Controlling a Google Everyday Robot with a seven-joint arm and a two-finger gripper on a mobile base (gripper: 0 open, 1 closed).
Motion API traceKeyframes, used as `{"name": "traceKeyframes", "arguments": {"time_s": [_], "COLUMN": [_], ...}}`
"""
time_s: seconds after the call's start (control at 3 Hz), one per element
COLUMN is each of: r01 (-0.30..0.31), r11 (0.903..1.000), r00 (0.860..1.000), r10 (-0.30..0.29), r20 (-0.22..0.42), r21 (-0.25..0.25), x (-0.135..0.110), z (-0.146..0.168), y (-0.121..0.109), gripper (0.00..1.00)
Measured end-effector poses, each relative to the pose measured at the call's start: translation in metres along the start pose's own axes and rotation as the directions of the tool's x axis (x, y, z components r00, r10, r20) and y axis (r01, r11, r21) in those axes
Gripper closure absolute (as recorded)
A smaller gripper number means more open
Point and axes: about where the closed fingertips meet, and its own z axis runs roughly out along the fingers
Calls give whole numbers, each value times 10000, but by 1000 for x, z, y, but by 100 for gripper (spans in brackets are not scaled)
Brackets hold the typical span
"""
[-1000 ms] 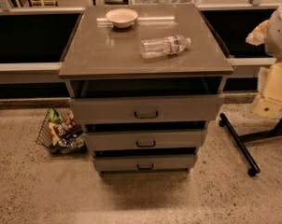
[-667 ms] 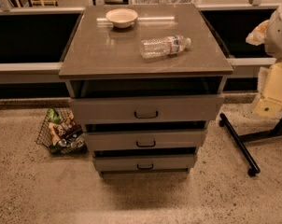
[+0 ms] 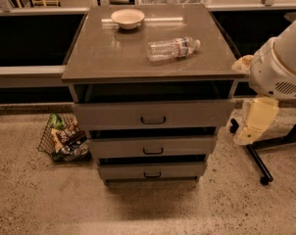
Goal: Open top drawer
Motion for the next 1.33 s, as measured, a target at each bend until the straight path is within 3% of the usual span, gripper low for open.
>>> {"name": "traceKeyframes", "arguments": {"time_s": [0.33, 0.67, 1.0, 1.33], "r01": [-6, 325, 707, 1002], "r11": [10000, 9993, 9954, 9885], "r00": [10000, 9987, 9961, 9949], "r10": [6, -332, -739, -1012], "r20": [-13, -389, -488, -26], "r21": [-17, -203, -645, -1129], "x": [1, 23, 57, 84], "z": [1, 42, 110, 177], "y": [1, 8, 17, 17], "gripper": [0, 0, 0, 0]}}
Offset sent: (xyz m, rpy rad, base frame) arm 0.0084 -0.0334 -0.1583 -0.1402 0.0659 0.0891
